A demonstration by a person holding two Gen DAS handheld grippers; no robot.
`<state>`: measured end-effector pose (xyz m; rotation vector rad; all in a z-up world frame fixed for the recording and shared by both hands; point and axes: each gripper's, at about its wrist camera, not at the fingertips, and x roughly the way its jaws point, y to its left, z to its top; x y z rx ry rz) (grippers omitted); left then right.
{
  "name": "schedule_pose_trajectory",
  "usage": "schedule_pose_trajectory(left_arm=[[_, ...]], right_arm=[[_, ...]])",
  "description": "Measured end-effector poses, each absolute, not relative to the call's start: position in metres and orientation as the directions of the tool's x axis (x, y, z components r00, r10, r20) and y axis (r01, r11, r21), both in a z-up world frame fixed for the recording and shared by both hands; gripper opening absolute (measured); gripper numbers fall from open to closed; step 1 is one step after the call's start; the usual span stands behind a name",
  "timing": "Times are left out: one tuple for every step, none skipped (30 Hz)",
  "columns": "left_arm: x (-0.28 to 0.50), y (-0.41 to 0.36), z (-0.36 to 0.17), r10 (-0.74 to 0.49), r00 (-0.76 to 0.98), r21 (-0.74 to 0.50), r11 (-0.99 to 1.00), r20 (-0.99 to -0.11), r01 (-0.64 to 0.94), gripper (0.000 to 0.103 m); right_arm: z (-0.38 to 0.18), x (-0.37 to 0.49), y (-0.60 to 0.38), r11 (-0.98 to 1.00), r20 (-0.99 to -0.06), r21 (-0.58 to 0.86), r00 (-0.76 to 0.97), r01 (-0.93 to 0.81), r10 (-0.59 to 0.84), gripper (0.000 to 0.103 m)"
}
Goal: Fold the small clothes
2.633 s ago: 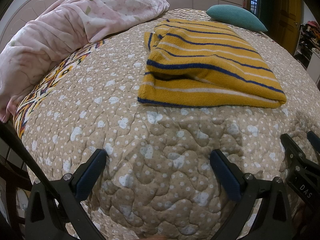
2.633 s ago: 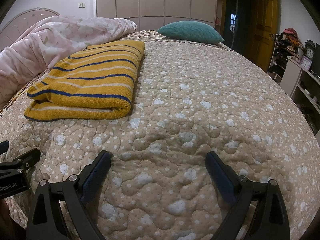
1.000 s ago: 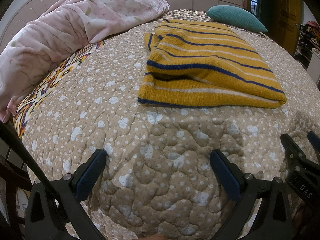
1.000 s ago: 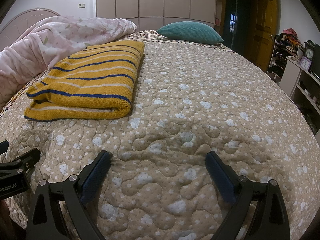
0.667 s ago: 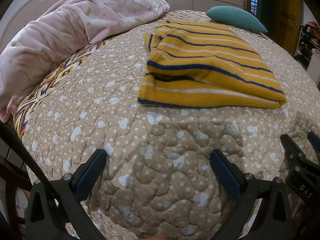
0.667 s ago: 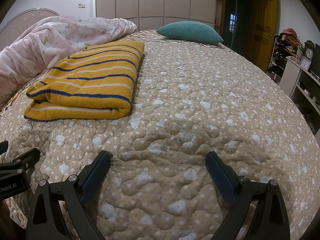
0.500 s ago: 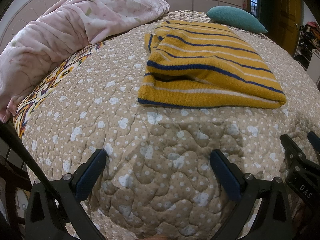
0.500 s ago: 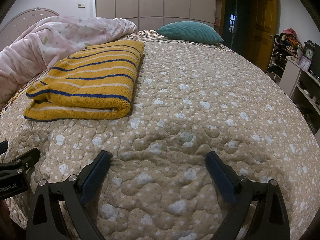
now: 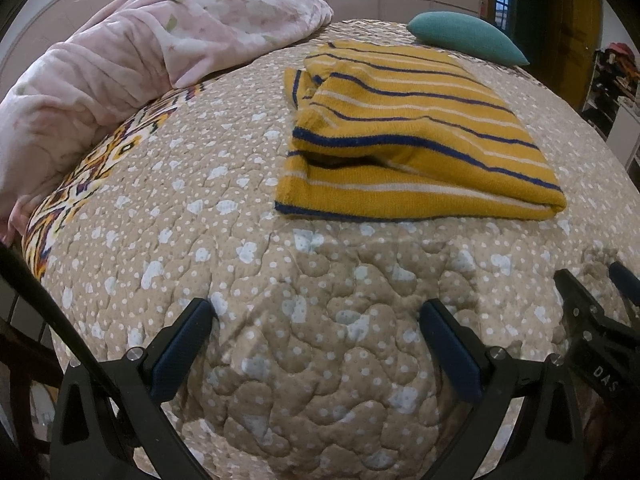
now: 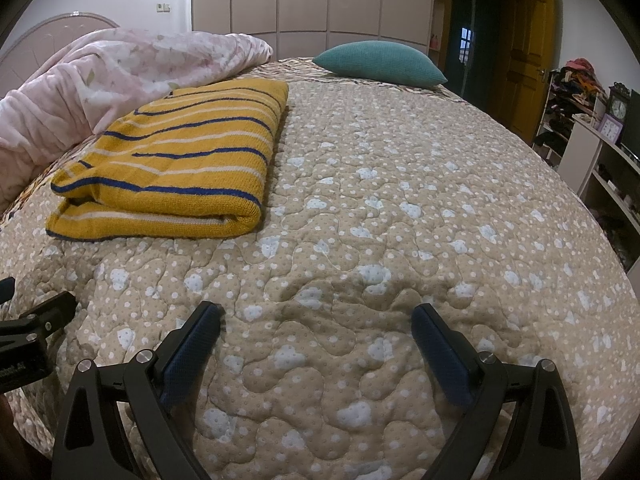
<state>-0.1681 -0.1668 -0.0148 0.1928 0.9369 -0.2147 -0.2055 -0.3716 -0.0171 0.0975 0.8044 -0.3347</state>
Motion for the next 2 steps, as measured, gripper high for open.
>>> schedule_pose_trajectory(left_arm=[[-0.1682,-0.1653,-0.014,-0.102,0.57,0.068,0.961,-0.816,0.268,0.103],[-0.1643,-0.1639,-0.0109,-0.109,0.557,0.058,0.96,-0.823,0.273,0.103]], right_arm=[[-0.0159,-0.2039,-0.3736,0.944,-0.725,-0.04,0.641,0.327,-0.253,0.099],[-0.0142,-0.2024,-0.376,0.945,-0.731,-0.034,0.637,0.324,-0.244,0.099]])
